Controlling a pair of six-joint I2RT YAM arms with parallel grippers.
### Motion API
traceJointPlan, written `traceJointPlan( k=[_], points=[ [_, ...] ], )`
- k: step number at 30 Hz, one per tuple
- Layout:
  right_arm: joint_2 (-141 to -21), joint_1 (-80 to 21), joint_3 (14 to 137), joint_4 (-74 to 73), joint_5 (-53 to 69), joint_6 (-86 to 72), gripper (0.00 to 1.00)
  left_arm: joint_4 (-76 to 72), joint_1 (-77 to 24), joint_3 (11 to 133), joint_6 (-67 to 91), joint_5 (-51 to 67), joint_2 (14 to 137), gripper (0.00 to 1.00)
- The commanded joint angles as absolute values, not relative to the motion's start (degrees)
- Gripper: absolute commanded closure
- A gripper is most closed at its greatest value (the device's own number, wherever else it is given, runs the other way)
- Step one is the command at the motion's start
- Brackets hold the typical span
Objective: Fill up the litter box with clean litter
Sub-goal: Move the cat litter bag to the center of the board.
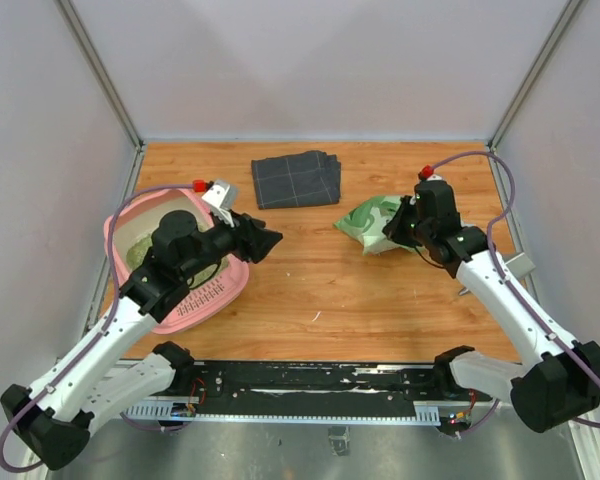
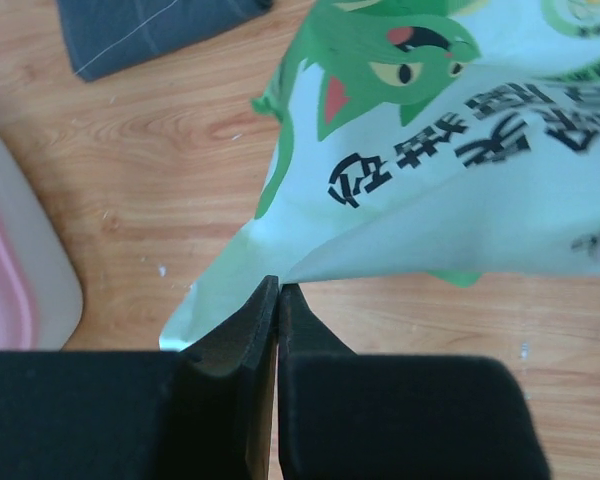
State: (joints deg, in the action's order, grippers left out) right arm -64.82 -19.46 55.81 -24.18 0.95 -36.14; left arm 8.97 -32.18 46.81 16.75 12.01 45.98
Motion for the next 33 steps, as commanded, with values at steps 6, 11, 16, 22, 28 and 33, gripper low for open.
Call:
traceJointPlan(
  k=[6, 11, 16, 22, 28, 33],
  points=[
    [-63.3, -33.9, 59.6, -18.3, 5.2, -40.4, 0.99, -13.4, -41.5, 40.6, -1.7, 20.6, 48.9, 0.32],
    [-64.0, -37.7, 59.8, -17.6, 5.8, -39.1, 0.99, -9.2, -42.4, 46.0, -12.0, 27.1, 58.3, 0.29],
    [-61.6, -38.8, 57.5, -17.4, 6.8, -36.5, 0.99, -12.3, -42.5, 46.8, -17.9, 28.7, 66.1, 0.28],
    [-58.2, -38.8, 53.6, -17.7, 5.5, -34.5, 0.99, -14.3, -42.7, 50.9, -20.5, 36.2, 74.7, 0.28],
    [-57.8, -38.9, 51.7, -17.3, 6.0, -34.8, 0.99, -14.9, -44.2, 53.8, -22.0, 36.4, 80.7, 0.27],
    [-57.0, -38.8, 51.2, -16.5, 5.0, -35.2, 0.99, -14.9, -45.1, 55.1, -21.8, 37.8, 83.5, 0.28]
  ],
)
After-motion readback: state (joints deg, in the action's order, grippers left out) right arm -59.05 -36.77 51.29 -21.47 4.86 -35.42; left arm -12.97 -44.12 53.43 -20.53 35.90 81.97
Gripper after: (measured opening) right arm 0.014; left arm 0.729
